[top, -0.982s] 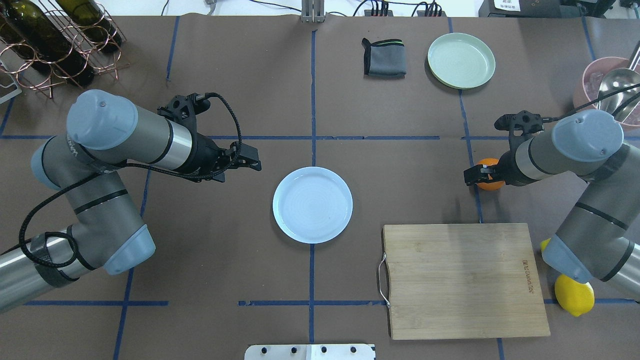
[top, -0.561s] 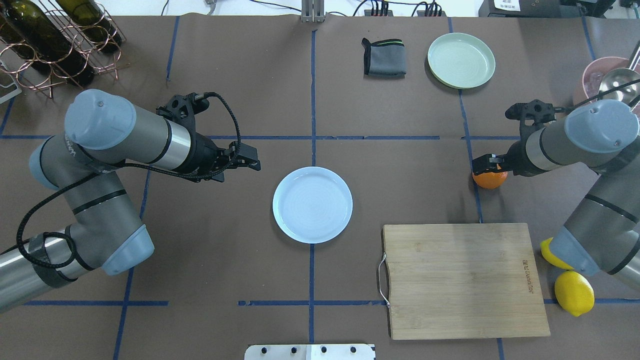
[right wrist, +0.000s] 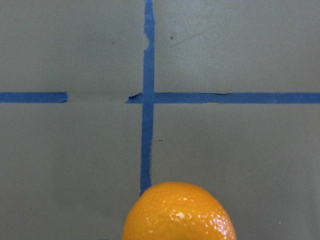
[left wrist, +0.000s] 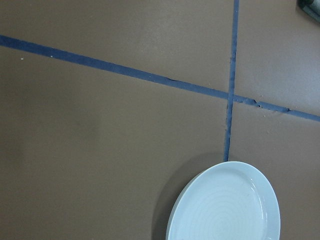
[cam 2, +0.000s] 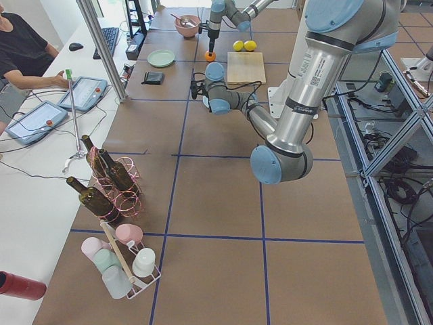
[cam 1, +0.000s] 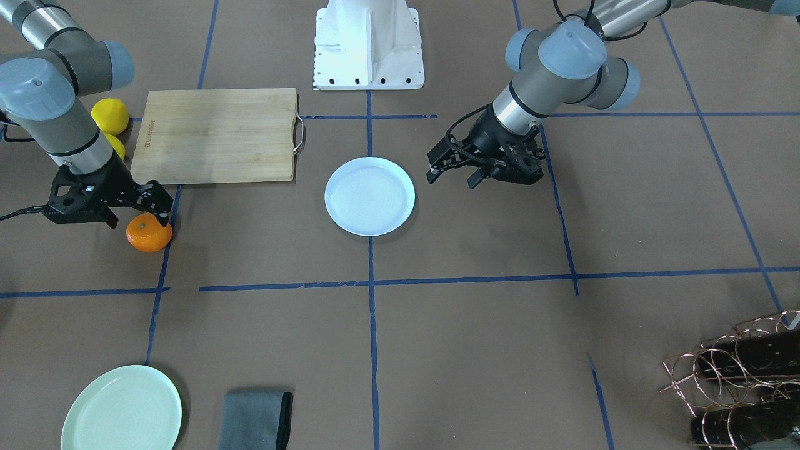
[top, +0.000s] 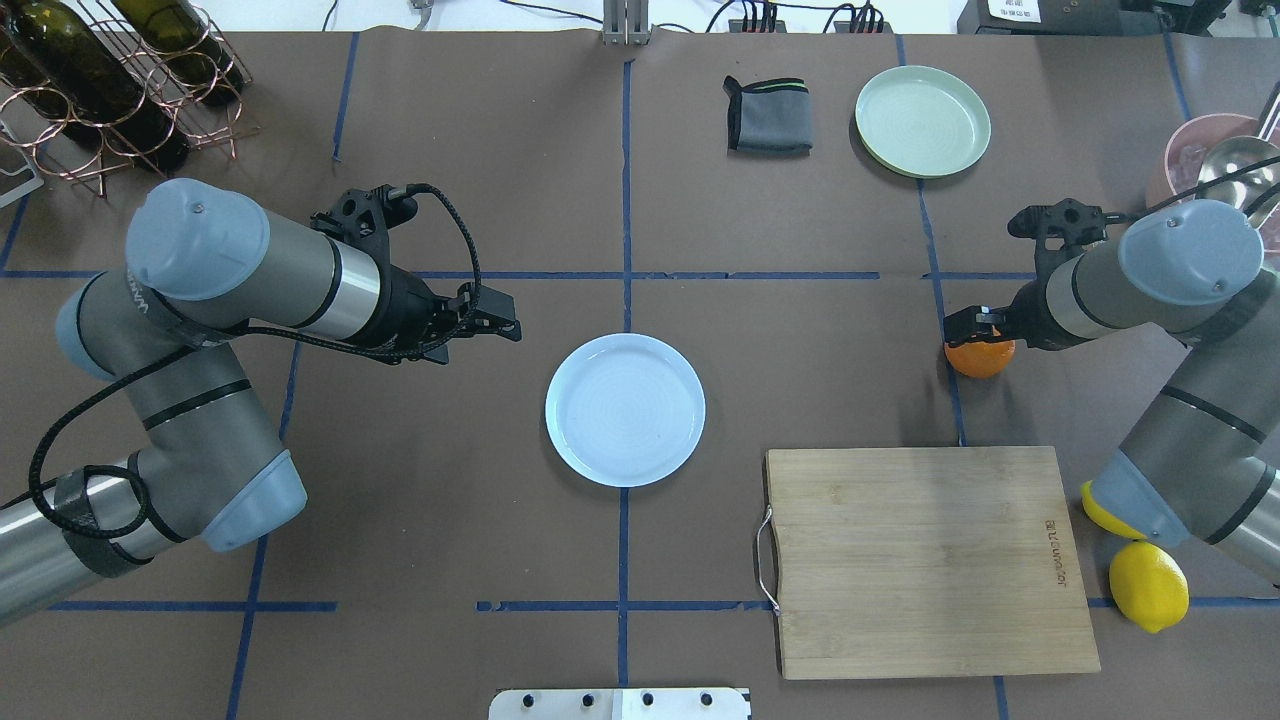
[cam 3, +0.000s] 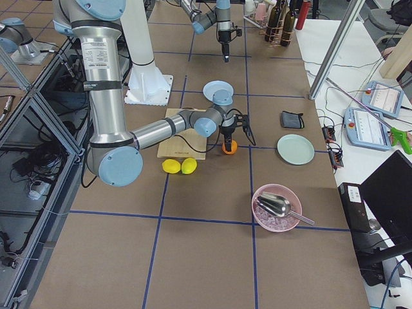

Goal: Pick orange to plate
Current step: 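Lower the right gripper onto the orange and close on it, then carry the orange over the plate with the right gripper while left arm withdraws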

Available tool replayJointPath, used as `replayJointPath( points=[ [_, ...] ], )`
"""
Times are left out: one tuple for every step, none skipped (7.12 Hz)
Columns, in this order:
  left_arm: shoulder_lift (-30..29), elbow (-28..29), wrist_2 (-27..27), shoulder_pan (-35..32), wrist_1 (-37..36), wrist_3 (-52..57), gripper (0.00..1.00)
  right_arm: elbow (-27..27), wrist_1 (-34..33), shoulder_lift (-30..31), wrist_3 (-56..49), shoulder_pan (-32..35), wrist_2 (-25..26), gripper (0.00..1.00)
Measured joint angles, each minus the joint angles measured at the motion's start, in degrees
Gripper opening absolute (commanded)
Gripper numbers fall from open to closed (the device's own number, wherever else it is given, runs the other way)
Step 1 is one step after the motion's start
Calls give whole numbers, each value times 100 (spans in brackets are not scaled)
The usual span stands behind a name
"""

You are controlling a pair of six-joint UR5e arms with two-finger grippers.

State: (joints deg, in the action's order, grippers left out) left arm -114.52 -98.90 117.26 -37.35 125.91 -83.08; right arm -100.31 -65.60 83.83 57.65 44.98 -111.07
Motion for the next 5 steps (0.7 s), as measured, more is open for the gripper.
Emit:
replayJointPath(
  points=[
    [17, -3, -1, 0, 2, -2, 99, 62, 2, -23, 1, -57, 37, 100],
    [28, -5, -1, 0, 3, -2, 99, 109, 5, -37, -1, -123, 107, 100],
    [32, -9, -1, 0, 4, -2, 99, 141, 7, -55, -5, -170, 165, 87],
    [34, -12, -1, 0, 4, -2, 99, 163, 5, -80, -5, -192, 193, 23],
    [34, -13, -1, 0, 4, -4, 99, 169, 4, -92, -4, -198, 200, 0]
  ],
)
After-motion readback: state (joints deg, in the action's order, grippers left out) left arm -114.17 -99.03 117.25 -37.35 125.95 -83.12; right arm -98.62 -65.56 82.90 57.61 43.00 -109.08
